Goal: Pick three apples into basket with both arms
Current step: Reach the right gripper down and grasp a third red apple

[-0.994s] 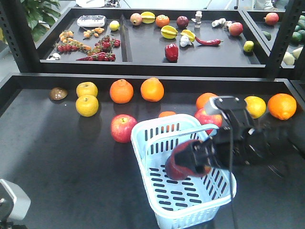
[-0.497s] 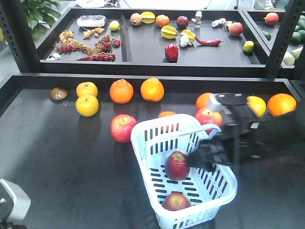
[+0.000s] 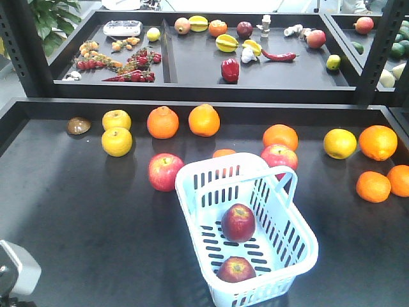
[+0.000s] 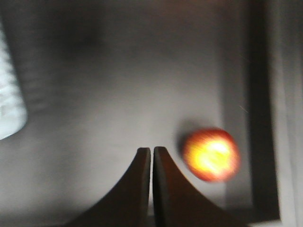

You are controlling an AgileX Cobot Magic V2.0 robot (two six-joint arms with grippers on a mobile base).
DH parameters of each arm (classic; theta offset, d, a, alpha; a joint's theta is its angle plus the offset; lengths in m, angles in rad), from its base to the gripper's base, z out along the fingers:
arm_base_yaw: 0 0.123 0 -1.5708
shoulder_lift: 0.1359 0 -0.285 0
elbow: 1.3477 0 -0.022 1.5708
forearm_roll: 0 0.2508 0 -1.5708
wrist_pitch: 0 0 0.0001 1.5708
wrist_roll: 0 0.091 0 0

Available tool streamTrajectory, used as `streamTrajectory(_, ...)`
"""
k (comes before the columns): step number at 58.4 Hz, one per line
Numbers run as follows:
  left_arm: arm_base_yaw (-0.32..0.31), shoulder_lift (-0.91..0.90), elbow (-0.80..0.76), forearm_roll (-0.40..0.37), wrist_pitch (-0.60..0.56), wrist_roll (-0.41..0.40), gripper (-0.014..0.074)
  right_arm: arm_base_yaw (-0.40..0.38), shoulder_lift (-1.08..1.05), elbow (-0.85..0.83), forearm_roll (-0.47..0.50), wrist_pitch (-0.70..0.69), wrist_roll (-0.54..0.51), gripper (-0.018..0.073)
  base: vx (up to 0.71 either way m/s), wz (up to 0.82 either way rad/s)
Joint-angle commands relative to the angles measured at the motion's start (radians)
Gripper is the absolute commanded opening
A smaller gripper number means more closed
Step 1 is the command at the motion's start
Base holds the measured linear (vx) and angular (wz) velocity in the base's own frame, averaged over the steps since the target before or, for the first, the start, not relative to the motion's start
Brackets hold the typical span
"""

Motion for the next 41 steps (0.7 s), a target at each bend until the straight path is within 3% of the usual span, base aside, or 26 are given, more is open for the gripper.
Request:
streamTrajectory(1, -0.005, -0.003, -0.024, -0.037, -0.032, -0.001, -0.0006, -0.099, 0.014, -0.026, -0.009, -0.03, 0.011, 0.0023, 0.0, 0.0)
streamTrajectory(6, -0.005, -0.003, -0.024, -0.037, -0.032, -0.001, -0.0006, -0.179, 0.071, -0.026, 0.006, -0.025, 0.011, 0.0091, 0.0, 0.0)
streamTrajectory(12, -0.005, -0.003, -0.024, -0.037, -0.032, -0.001, -0.0006, -0.238, 0.176, -0.026, 0.016, -0.022, 0.007, 0.0252, 0.0, 0.0)
streamTrajectory(25, -0.005, -0.003, -0.024, -0.037, -0.032, -0.001, -0.0006, -0.254, 0.378, -0.026, -0.05, 0.004, 0.022, 0.0648, 0.0, 0.0)
streamTrajectory(31, -0.005, -0.003, -0.024, -0.037, -0.032, -0.001, -0.0006, -0.254, 0.431, -0.026, -0.107, -0.002, 0.082, 0.0725, 0.0, 0.0)
streamTrajectory(41, -0.005, -0.003, -0.024, -0.037, -0.032, -0.001, -0.0006, -0.254, 0.491, -0.029, -0.177, -0.023, 0.141, 0.0718, 0.0, 0.0)
